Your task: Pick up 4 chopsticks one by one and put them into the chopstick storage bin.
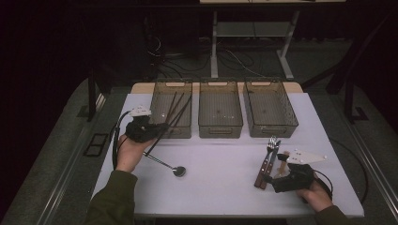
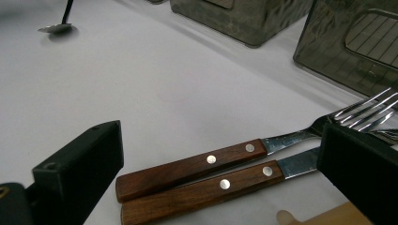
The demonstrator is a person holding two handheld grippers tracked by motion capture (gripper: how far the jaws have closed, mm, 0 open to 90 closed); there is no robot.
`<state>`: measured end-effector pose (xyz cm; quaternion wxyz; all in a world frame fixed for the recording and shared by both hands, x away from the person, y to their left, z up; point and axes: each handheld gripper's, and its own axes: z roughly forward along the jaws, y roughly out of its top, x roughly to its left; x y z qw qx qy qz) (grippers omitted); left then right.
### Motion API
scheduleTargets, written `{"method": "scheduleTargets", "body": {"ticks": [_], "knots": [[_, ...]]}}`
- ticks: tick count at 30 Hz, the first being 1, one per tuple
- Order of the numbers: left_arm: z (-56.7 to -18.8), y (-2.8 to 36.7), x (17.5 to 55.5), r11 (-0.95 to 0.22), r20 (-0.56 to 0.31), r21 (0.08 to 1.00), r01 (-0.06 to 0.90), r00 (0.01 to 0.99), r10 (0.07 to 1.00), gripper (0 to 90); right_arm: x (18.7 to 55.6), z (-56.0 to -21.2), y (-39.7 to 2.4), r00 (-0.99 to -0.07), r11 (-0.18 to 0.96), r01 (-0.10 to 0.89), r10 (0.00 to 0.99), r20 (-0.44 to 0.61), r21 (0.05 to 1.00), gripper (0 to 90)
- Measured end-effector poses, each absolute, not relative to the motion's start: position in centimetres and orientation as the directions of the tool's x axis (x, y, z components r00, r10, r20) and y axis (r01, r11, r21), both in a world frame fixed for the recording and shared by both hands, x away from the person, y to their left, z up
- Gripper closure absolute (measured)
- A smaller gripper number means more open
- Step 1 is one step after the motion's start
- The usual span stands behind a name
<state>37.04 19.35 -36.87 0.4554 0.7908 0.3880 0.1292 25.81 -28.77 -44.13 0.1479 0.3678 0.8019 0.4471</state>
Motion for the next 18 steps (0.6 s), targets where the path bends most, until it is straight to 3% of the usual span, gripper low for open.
{"method": "scheduleTargets", "body": {"ticks": [18], "knots": [[-33.6, 19.5, 41.7, -0.193, -0.149, 0.864, 0.466, 0.601, 0.785, 86.1, 25.7, -44.1, -28.8, -0.684, 0.325, 0.457, 0.723, 0.094, 0.828, 0.5]]}}
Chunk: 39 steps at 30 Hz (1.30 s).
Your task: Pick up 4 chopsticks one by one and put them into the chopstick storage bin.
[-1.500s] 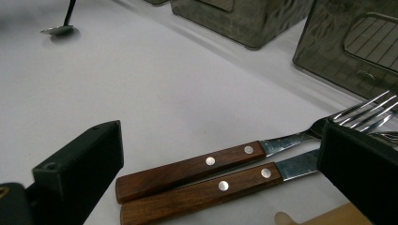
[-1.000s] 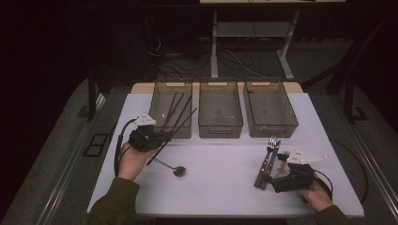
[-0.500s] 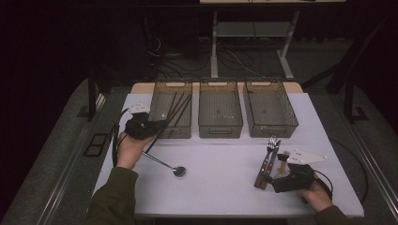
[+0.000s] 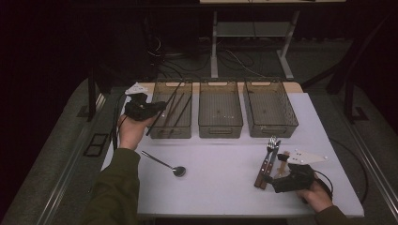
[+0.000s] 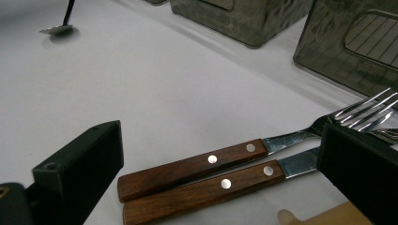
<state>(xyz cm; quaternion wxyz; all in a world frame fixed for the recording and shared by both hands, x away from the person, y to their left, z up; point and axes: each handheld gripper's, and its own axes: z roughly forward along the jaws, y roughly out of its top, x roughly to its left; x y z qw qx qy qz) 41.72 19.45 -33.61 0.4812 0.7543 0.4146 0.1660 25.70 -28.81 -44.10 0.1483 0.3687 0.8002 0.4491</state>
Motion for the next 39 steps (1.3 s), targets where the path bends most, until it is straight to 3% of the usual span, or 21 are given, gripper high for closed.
{"method": "scheduleTargets", "body": {"ticks": [19, 35, 36, 39], "knots": [[-35.4, 17.5, 46.3, -0.189, -0.115, 0.861, 0.471, 0.542, 0.832, 86.1, 25.6, -44.0, -28.8, -0.689, 0.318, 0.453, 0.718, 0.101, 0.833, 0.6], [-38.0, 17.3, 46.7, -0.214, -0.108, 0.825, 0.523, 0.518, 0.849, 85.6, 25.4, -44.0, -28.8, -0.691, 0.316, 0.451, 0.715, 0.102, 0.835, 0.6], [-38.1, 17.3, 46.7, -0.212, -0.104, 0.825, 0.524, 0.509, 0.854, 84.9, 25.5, -44.0, -28.8, -0.691, 0.316, 0.45, 0.715, 0.102, 0.835, 0.6], [-38.1, 17.4, 46.7, -0.213, -0.096, 0.825, 0.523, 0.501, 0.86, 71.1, 25.5, -44.0, -28.8, -0.692, 0.317, 0.45, 0.715, 0.101, 0.835, 0.5]]}}
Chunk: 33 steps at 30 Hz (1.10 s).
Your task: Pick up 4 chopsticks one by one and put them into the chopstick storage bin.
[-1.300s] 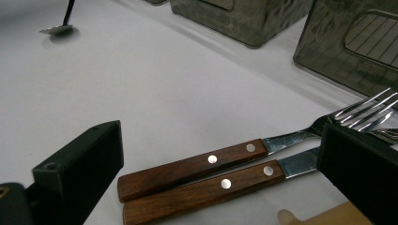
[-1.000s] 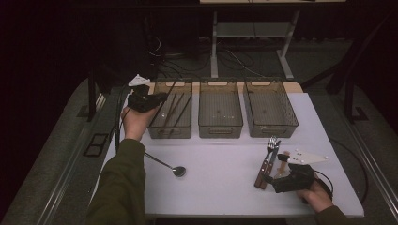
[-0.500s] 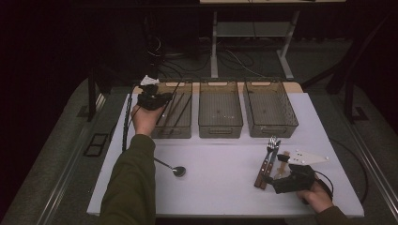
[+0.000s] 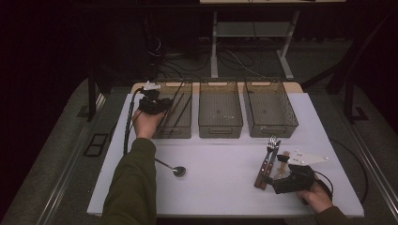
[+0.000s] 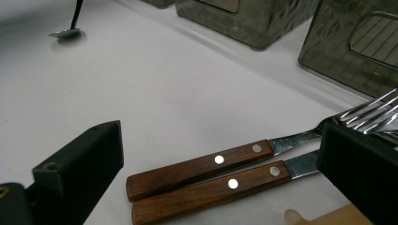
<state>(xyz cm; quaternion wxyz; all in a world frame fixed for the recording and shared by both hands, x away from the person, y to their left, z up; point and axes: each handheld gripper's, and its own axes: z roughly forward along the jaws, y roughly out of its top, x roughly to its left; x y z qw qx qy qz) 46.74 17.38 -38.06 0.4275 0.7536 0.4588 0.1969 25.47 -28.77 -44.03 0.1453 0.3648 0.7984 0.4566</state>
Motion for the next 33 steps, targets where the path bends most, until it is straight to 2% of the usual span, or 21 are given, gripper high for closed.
{"method": "scheduleTargets", "body": {"ticks": [6, 17, 25, 33], "knots": [[-37.8, 17.6, 46.5, -0.229, -0.082, 0.822, 0.522, 0.506, 0.859, 56.9, 25.5, -44.0, -28.8, -0.691, 0.317, 0.449, 0.716, 0.1, 0.835, 0.6], [-37.0, 17.4, 45.3, -0.296, -0.059, 0.806, 0.512, 0.568, 0.821, 45.5, 25.5, -44.0, -28.7, -0.692, 0.322, 0.451, 0.715, 0.098, 0.833, 0.5], [-36.3, 16.9, 42.9, -0.32, -0.057, 0.821, 0.472, 0.625, 0.779, 37.3, 25.5, -44.1, -28.7, -0.692, 0.325, 0.449, 0.716, 0.094, 0.833, 0.5], [-36.3, 16.1, 39.4, -0.33, -0.067, 0.831, 0.448, 0.67, 0.739, 34.0, 25.5, -44.1, -28.6, -0.691, 0.327, 0.45, 0.717, 0.092, 0.831, 0.6]]}}
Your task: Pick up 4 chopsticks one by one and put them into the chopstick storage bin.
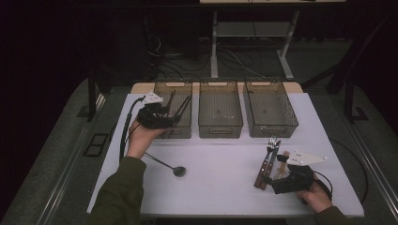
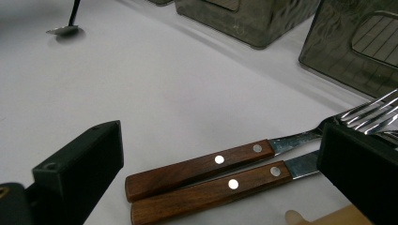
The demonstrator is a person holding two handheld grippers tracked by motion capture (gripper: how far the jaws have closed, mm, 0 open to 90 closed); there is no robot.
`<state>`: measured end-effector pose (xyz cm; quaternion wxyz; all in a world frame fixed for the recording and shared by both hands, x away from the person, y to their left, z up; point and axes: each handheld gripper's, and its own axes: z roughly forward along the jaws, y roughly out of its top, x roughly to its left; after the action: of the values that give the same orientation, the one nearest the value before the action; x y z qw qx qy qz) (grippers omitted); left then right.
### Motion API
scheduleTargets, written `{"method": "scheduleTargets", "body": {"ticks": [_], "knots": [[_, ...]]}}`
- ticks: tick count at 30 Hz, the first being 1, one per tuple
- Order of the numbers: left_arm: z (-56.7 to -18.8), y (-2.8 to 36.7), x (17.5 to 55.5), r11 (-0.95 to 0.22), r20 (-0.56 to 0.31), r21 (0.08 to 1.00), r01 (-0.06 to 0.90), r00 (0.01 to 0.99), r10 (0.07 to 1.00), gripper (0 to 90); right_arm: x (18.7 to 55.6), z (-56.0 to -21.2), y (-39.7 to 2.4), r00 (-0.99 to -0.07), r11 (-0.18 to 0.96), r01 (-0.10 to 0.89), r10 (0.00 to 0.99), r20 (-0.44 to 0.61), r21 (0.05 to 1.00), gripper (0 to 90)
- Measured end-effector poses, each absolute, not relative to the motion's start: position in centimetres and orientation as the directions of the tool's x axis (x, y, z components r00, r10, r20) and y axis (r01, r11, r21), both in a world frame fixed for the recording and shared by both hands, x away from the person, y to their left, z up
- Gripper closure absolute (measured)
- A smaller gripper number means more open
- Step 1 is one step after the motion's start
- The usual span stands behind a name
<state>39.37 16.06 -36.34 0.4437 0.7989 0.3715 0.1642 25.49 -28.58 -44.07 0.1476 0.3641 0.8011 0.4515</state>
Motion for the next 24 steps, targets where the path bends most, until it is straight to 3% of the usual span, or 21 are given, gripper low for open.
{"method": "scheduleTargets", "body": {"ticks": [14, 17, 24], "knots": [[-38.5, 15.5, 34.4, -0.369, -0.087, 0.808, 0.46, 0.712, 0.697, 36.0, 25.3, -44.0, -28.5, -0.693, 0.327, 0.449, 0.715, 0.093, 0.832, 0.6], [-39.0, 15.6, 33.6, -0.388, -0.071, 0.799, 0.459, 0.714, 0.697, 43.0, 25.3, -43.9, -28.6, -0.693, 0.325, 0.45, 0.715, 0.096, 0.832, 0.6], [-39.9, 16.4, 32.0, -0.426, -0.04, 0.779, 0.46, 0.716, 0.697, 71.0, 25.3, -44.0, -28.4, -0.698, 0.333, 0.445, 0.711, 0.088, 0.832, 0.6]]}}
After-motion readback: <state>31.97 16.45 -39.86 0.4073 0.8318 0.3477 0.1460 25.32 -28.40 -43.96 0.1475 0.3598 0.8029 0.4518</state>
